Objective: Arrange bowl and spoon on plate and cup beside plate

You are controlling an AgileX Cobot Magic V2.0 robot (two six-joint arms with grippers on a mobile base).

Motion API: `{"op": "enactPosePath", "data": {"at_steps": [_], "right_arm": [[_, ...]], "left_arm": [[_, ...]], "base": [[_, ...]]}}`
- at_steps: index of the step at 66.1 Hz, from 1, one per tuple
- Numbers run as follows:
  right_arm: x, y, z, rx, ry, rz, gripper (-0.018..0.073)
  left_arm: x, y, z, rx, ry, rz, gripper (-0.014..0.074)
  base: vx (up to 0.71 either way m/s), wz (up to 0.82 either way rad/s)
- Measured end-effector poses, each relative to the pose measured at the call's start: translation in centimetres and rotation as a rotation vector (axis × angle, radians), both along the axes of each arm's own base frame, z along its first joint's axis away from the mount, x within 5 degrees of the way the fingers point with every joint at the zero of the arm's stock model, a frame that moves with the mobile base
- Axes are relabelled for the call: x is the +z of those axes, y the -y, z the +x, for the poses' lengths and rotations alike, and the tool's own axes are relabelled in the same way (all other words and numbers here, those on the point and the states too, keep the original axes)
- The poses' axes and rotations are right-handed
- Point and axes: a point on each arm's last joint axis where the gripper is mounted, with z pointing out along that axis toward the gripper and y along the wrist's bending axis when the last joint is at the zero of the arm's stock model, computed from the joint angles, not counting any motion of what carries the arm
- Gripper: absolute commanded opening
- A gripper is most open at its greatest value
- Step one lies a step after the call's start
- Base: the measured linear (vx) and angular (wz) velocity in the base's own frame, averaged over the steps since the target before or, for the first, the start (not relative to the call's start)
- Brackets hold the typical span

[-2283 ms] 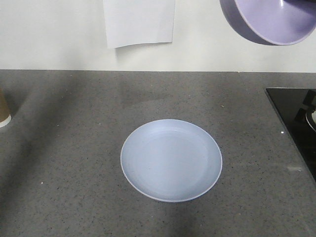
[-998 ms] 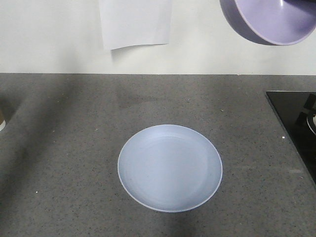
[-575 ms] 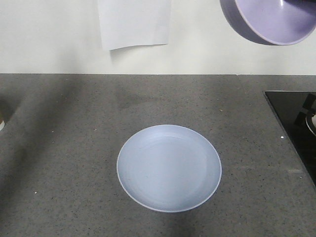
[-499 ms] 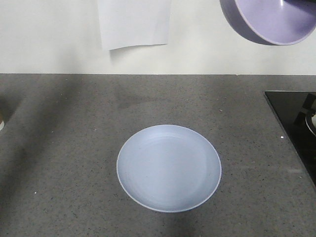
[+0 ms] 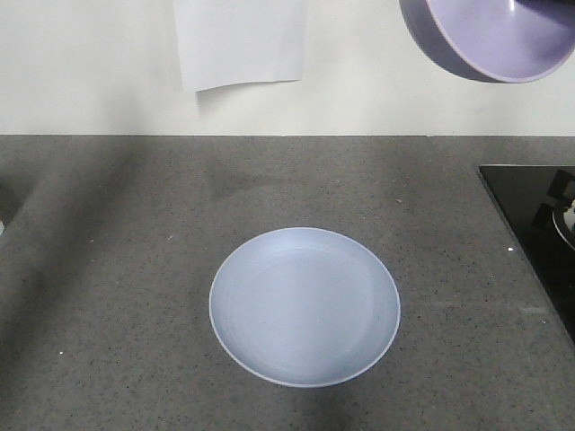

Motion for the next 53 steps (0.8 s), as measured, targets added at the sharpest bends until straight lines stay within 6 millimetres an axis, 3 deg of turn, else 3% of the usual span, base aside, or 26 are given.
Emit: {"op": "enactPosePath", "data": {"at_steps": [53], "right_arm": [[0.00, 0.00, 0.00, 0.000, 0.000, 0.000, -0.0010]], "left_arm": [[0.00, 0.00, 0.00, 0.000, 0.000, 0.000, -0.0006]], "base": [[0.00, -0.01]]}}
